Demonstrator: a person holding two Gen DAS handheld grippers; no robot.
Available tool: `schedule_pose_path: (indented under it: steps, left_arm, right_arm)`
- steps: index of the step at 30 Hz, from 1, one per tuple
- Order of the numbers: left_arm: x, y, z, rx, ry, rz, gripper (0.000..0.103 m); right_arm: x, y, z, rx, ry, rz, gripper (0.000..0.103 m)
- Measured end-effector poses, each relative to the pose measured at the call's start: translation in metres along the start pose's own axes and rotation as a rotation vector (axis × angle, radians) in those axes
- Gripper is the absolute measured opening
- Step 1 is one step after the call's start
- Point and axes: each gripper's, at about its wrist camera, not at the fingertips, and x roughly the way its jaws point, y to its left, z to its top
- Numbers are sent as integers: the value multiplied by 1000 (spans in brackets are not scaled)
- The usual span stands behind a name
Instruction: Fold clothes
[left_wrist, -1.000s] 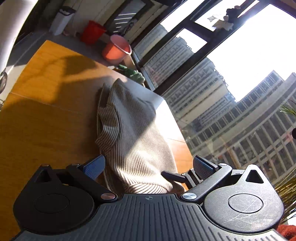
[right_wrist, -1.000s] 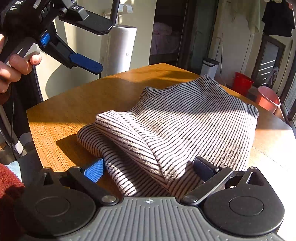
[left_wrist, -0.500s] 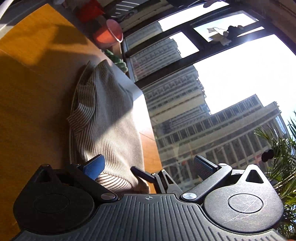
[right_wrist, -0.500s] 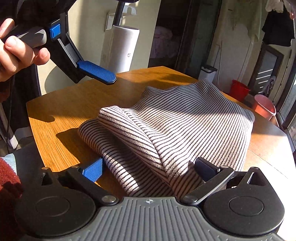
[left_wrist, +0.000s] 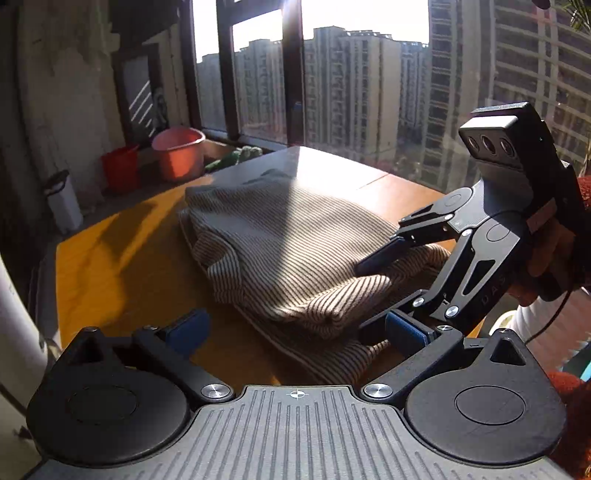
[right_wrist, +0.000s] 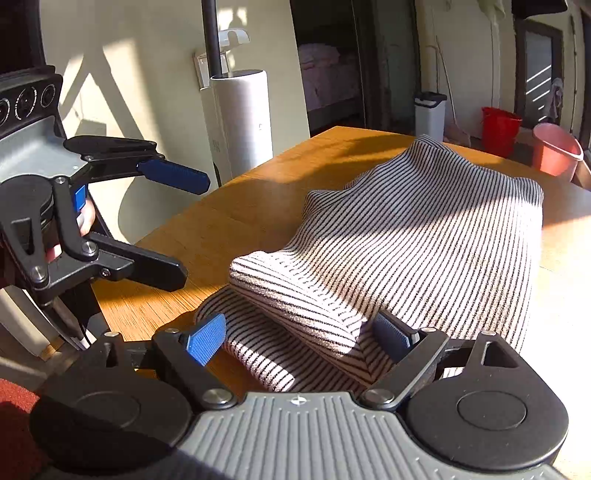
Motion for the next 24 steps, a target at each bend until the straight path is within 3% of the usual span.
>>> schedule_pose_path:
  steps: [4, 8, 9, 12, 17, 19, 20, 21, 24]
  left_arm:
    - [15, -33, -12, 255, 29, -1, 103]
    - [37, -59, -27, 479, 70, 104, 103]
    - [39, -61, -29, 502, 67, 126, 103]
    - [40, -55, -25, 452, 62, 119, 103]
    - [29, -43, -20, 407, 58, 129, 103]
    - [25, -42, -21, 423, 56, 132, 103]
    - [23, -42, -22, 433, 56, 129, 103]
    - [22, -43, -22, 446, 54, 127, 103]
    - [23, -49, -25, 494, 43, 130, 103]
  right_arm:
    - [-4, -18, 4, 96, 5, 47, 79]
    - [-14, 8, -8, -119, -13, -32, 82]
    - [-16, 16, -11, -193, -21, -72, 88]
    - [-14, 40, -25, -431, -32, -196, 91]
    - [2, 67, -47, -735, 11, -258, 90]
    - [10, 67, -39, -677, 28, -266, 89]
    - [13, 67, -34, -643, 36, -269, 82]
    - [16, 55, -22, -512, 66, -242, 73]
    - [8, 14, 5, -169, 47, -119, 66]
